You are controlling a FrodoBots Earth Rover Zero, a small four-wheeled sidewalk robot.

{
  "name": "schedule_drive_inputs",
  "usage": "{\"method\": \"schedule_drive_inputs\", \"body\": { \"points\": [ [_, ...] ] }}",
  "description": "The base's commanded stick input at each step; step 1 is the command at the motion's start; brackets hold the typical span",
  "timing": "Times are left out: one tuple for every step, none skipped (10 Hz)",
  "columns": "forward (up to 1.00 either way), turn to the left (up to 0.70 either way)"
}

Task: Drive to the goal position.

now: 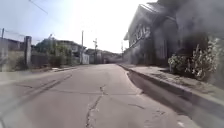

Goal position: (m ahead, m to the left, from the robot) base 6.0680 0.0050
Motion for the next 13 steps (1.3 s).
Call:
{"method": "schedule_drive_inputs", "body": {
  "points": [
    [0.85,0.0],
    [0.85,0.0],
    [0.85,0.0],
    [0.85,0.0],
    [0.85,-0.01],
    [0.85,-0.06],
    [0.85,-0.13],
    [0.85,-0.21],
    [0.85,-0.21],
    [0.85,-0.03],
    [0.85,0.0],
    [0.85,0.0],
    [0.85,0.0]
  ]
}}
